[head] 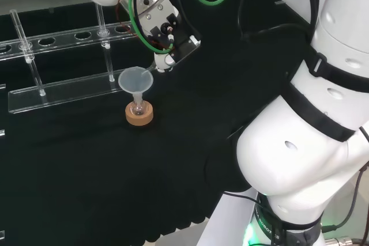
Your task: Pour all the NaCl from the weighing funnel into the round-bottom flask.
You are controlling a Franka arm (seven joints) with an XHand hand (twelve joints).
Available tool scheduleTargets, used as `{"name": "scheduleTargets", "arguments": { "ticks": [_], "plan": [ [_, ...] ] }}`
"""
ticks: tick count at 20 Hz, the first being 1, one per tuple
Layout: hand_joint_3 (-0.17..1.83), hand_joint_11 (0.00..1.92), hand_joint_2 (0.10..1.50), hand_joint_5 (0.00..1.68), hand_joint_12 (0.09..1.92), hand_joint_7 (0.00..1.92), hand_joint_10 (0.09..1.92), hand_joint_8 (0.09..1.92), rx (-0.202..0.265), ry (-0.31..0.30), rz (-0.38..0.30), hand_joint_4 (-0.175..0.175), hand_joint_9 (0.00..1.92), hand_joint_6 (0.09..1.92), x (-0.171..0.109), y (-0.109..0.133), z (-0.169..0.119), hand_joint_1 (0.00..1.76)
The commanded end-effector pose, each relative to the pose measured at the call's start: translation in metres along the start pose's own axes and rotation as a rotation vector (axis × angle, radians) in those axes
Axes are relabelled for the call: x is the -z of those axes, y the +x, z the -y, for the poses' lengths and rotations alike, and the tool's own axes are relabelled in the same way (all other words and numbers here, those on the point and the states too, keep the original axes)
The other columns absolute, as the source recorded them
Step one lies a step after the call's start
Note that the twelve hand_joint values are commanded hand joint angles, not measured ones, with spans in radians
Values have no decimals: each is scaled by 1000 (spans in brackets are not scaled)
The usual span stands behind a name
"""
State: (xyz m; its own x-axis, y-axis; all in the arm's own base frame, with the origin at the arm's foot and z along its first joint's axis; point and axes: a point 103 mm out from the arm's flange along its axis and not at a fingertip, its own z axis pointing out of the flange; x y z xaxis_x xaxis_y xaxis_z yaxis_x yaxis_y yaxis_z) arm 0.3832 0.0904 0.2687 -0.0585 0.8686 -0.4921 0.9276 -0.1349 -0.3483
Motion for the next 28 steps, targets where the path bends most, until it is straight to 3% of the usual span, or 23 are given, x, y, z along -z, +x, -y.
{"name": "scheduleTargets", "arguments": {
  "ticks": [1, 28],
  "plan": [
    [695, 702, 634, 1269, 1119, 470, 457, 646, -1, 2, 12, 175, 790, 700, 3, 3, 1, 1123],
    [696, 694, 633, 1269, 1110, 465, 448, 646, -39, 9, 103, 175, 792, 701, 13, 14, 4, 1124]
  ]
}}
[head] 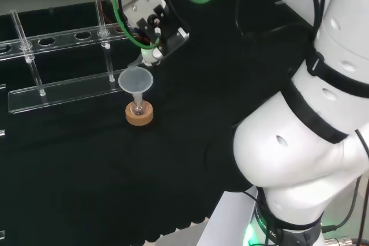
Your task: Pour all the NaCl from the weighing funnel into the round-bottom flask.
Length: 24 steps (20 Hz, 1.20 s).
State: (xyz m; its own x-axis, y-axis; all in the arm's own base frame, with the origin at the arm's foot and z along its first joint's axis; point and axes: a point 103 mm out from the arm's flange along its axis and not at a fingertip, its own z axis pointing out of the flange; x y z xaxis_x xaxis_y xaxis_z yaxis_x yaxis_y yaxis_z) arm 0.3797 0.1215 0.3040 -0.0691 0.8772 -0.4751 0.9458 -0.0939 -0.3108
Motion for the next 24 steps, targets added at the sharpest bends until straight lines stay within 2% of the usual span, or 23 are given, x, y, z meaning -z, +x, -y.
{"name": "scheduleTargets", "arguments": {
  "ticks": [1, 13, 24],
  "plan": [
    [696, 694, 633, 1269, 1109, 465, 448, 646, -52, 66, 116, 175, 792, 701, -30, 4, -14, 1124],
    [697, 694, 633, 1269, 1109, 464, 445, 646, -45, 54, 90, 175, 793, 701, -33, 2, -14, 1124],
    [698, 693, 633, 1269, 1109, 463, 442, 647, -39, 29, 118, 175, 794, 701, -25, 8, -11, 1124]
  ]
}}
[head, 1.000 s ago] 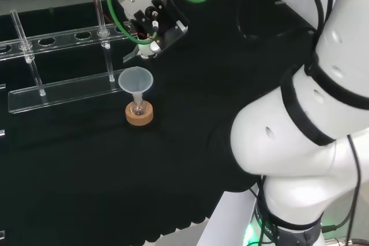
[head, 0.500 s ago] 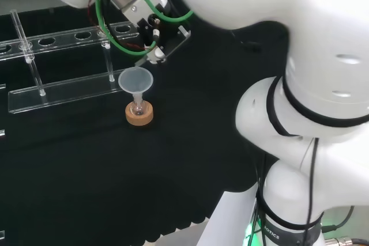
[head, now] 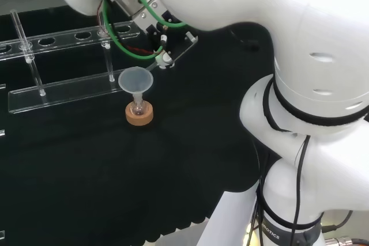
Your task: Pour all the NaCl from the weighing funnel into the round-bottom flask.
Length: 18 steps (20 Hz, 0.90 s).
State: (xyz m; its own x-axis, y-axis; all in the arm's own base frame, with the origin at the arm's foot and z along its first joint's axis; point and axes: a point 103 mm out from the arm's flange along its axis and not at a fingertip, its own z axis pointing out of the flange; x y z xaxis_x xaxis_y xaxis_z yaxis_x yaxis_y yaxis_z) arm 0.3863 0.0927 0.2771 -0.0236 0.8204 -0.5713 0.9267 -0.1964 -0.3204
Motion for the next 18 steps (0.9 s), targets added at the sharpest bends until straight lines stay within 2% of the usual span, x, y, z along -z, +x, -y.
{"name": "scheduleTargets", "arguments": {
  "ticks": [1, 8, 18],
  "plan": [
    [698, 693, 633, 1269, 1109, 463, 442, 647, 40, -39, 36, 175, 794, 701, 10, 21, 8, 1124],
    [698, 693, 633, 1269, 1108, 463, 441, 647, 12, -36, 95, 175, 795, 702, 14, 29, 10, 1124],
    [698, 692, 632, 1268, 1108, 461, 438, 647, -7, -27, 136, 175, 796, 703, 15, 27, 8, 1124]
  ]
}}
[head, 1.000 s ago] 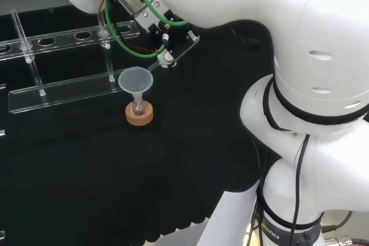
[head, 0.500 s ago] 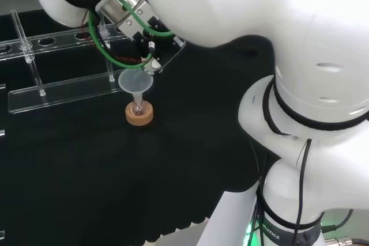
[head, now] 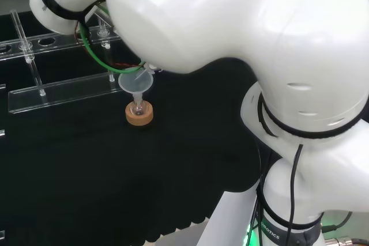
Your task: Pour all the NaCl from the weighing funnel into the round-bottom flask.
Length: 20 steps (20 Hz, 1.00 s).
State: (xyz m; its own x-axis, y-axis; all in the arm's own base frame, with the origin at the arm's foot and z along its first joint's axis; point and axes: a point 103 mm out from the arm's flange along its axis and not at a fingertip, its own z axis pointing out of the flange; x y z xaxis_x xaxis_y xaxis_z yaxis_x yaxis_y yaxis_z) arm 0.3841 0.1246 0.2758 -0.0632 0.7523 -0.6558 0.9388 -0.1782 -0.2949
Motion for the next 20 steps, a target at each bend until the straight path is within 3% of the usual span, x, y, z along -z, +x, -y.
{"name": "scheduleTargets", "arguments": {
  "ticks": [1, 20],
  "plan": [
    [698, 692, 632, 1268, 1108, 461, 438, 647, -6, 8, 27, 175, 796, 703, -1, 0, 0, 1124],
    [700, 691, 631, 1269, 1109, 458, 435, 647, -17, 4, 143, 175, 796, 703, 5, 3, -2, 1124]
  ]
}}
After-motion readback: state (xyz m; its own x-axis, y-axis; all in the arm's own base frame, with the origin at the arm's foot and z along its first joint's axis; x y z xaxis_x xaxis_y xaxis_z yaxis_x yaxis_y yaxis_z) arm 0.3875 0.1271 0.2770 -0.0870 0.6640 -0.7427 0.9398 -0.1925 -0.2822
